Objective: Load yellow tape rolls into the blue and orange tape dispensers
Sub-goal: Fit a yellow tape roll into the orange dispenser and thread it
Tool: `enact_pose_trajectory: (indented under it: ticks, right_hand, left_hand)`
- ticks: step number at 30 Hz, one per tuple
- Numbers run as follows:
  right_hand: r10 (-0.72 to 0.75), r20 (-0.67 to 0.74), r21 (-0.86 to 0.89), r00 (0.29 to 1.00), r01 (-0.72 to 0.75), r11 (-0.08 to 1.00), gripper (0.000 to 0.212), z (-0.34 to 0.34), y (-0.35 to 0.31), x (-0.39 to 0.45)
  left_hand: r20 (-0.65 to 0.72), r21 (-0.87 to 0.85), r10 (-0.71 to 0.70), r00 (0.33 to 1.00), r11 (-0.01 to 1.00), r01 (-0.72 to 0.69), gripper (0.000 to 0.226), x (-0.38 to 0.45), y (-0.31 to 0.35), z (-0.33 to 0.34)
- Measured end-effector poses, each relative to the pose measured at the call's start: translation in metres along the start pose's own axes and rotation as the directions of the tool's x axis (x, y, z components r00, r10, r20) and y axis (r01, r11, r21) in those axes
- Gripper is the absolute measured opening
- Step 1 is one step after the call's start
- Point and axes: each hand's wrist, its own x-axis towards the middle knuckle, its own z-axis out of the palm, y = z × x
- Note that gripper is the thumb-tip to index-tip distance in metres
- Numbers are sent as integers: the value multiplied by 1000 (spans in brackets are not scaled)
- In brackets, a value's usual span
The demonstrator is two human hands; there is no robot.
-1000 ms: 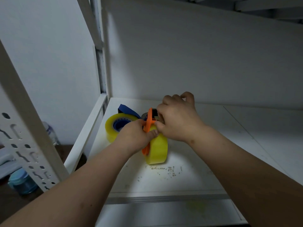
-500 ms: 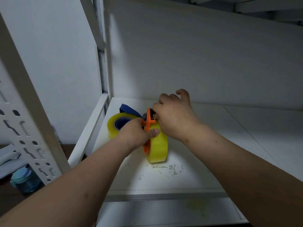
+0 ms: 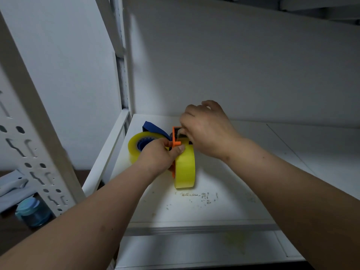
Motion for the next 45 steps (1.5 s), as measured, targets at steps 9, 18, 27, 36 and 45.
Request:
enact_pose_trajectory:
  ticks: [9, 18, 27, 36, 45]
  right_hand:
    - [1, 199, 54, 980, -12, 998, 20, -6, 17, 13]
    - [-92, 40, -102, 995, 96, 990, 19, -14, 8, 17]
    - [47, 5, 170, 999, -47, 984, 16, -1, 26, 14]
    - [36, 25, 177, 999, -40, 983, 17, 1, 35, 6]
    - [-75, -23, 114, 997, 77, 990, 14, 1, 22, 20]
  left_hand:
    - [132, -181, 15, 991, 983, 10, 26, -2, 0, 8]
    - [28, -18, 17, 999, 1000, -16, 35, 8, -3, 3]
    - [249, -165, 18, 968, 986, 24, 30, 7, -4, 3]
    - [181, -119, 51, 982, 992, -30, 38, 8, -3, 8]
    - [94, -102, 45, 995, 994, -35, 38, 12, -3, 6]
